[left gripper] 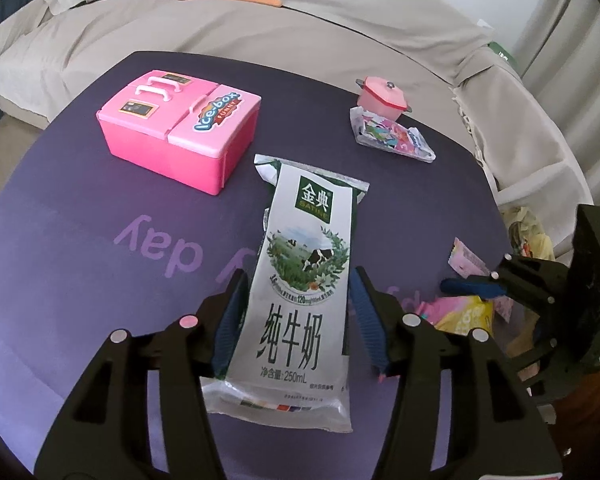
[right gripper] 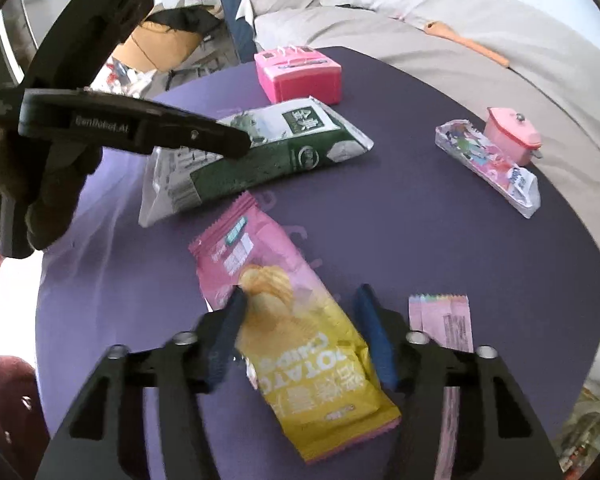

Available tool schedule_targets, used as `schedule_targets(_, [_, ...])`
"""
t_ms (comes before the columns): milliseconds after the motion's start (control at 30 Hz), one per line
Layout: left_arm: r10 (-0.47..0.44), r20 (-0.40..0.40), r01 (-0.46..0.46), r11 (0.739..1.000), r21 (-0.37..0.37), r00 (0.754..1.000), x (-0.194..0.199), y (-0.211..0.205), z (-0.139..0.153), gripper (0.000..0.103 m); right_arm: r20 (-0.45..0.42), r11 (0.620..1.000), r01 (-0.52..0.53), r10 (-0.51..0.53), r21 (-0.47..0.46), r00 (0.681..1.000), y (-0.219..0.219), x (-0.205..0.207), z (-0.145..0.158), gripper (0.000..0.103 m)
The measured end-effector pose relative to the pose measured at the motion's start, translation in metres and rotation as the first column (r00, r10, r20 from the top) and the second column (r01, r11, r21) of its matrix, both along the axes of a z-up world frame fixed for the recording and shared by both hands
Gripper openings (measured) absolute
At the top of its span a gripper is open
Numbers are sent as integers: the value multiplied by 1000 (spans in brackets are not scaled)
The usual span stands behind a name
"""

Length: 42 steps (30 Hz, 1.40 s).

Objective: Collect trash
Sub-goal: 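Grasp the green-and-white milk pouch with the left tool while the right tool grasps the yellow chip bag, then carry the milk pouch in the left tool while the right tool carries the chip bag over the bin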

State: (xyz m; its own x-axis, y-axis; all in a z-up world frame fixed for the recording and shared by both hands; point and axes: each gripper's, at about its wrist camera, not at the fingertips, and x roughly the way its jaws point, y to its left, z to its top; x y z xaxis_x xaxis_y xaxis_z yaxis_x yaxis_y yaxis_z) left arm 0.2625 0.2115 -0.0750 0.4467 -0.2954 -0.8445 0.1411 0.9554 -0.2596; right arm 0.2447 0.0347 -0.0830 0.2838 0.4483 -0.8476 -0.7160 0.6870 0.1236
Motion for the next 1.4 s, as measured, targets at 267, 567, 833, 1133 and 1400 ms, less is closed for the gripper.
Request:
schedule_targets(267, [-35, 37, 34, 999, 32, 999, 2, -16, 2, 56, 12, 986, 165, -166, 26, 986, -42, -24, 15, 9])
schedule_targets(567, [-62, 83, 43, 977, 211, 995, 9, -42, -1, 47, -10, 944, 319, -319, 80, 948, -77, -51, 21, 8])
schedule_targets(833, [-33, 154, 8, 986, 164, 988, -21, -48, 28, 46, 32, 929, 348, -355, 130, 935, -94, -78, 33, 8])
schedule_targets(1133, [-47, 229, 31, 997, 74, 972, -65, -78, 68, 46, 97, 912, 370, -390, 175, 916, -113, -95, 58, 8])
schedule_targets(1400, [-102, 342, 93, 995, 44, 934, -93, -121, 124, 46, 218, 886, 394, -446, 243, 868, -148, -112, 109, 8])
